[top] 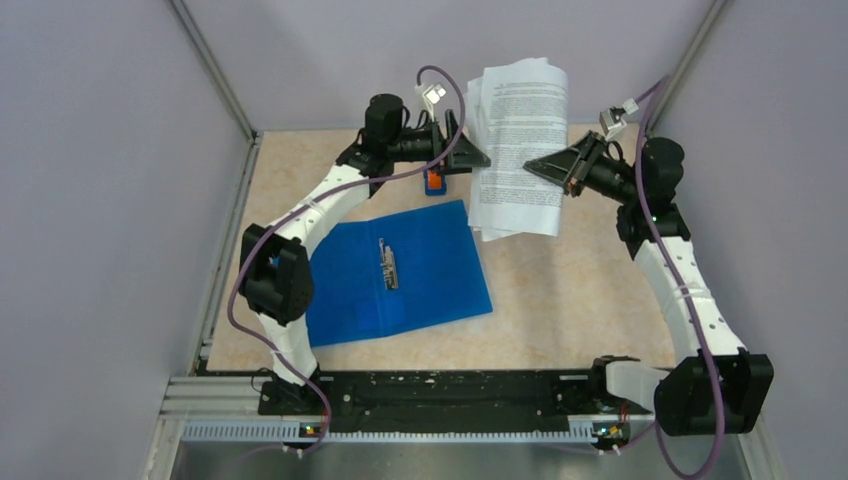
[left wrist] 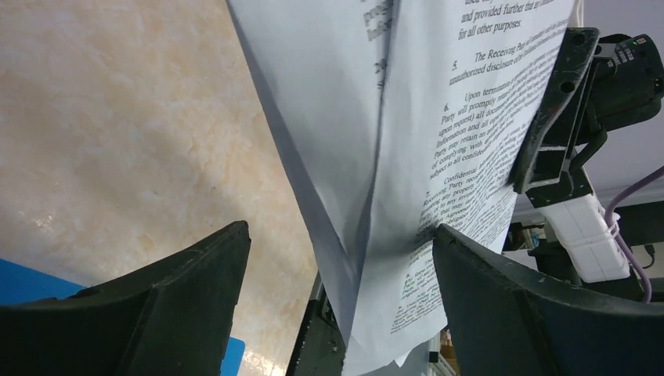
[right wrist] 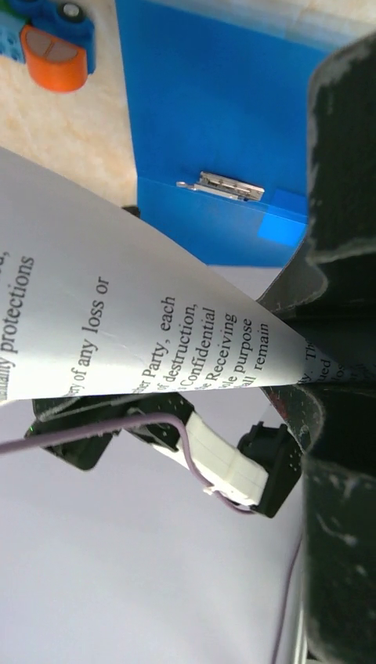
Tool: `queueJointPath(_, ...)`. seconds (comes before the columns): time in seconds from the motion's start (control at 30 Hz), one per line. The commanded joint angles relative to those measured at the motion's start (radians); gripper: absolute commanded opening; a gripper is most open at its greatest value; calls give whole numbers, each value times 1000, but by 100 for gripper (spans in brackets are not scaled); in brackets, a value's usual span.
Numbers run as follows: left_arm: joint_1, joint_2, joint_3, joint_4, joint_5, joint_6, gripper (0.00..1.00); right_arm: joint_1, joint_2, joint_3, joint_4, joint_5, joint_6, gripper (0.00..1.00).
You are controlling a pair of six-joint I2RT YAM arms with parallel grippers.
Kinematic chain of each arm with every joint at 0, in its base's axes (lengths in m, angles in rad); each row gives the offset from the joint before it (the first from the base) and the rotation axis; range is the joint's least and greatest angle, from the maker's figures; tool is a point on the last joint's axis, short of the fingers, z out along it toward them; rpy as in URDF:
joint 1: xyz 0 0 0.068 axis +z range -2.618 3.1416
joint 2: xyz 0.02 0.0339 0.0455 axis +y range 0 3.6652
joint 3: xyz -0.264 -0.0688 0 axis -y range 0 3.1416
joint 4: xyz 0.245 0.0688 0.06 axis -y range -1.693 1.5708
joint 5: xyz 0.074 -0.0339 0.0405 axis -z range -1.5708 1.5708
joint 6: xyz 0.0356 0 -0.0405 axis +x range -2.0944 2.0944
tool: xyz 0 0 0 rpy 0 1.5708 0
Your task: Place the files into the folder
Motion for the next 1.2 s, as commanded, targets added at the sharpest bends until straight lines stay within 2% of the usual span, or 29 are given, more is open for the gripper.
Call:
queueJointPath(0.0,13,-80,-39,210,65,-70,91,42,21,72,55,-15,25,18)
queueJointPath(0.1,21,-95,-65,303,88,-120,91,57,29,83,58,-15,30,18)
queueJointPath(0.3,33,-106,-125,569,127,-314,89,59,44,85,25,-13,-1,18)
queueJointPath(0.5,33,-114,-135,592,129,-350,76,60,47,117,-70,0,-90,18)
queueJointPath(0.67,34,-118,-140,580,124,-354,56,59,51,136,-101,-14,-134,18)
queueJointPath(0.9,32,-124,-109,494,102,-311,36,68,51,153,-158,-20,-211,18)
queueJointPath(0.93,32,-128,-102,476,101,-298,30,71,50,156,-167,-18,-225,18)
queueJointPath(0.97,33,-133,-91,441,100,-273,19,71,48,158,-177,-15,-240,19)
queueJointPath(1.03,32,-149,-60,300,92,-183,0,73,43,165,-205,1,-275,25)
queueJointPath(1.07,32,-181,-22,140,68,-48,0,73,34,165,-221,28,-310,36)
queueJointPath(1.1,32,-202,-8,63,55,18,0,72,27,163,-224,41,-326,42)
queueJointPath(1.17,30,-264,13,-78,19,171,0,73,10,156,-220,71,-360,64)
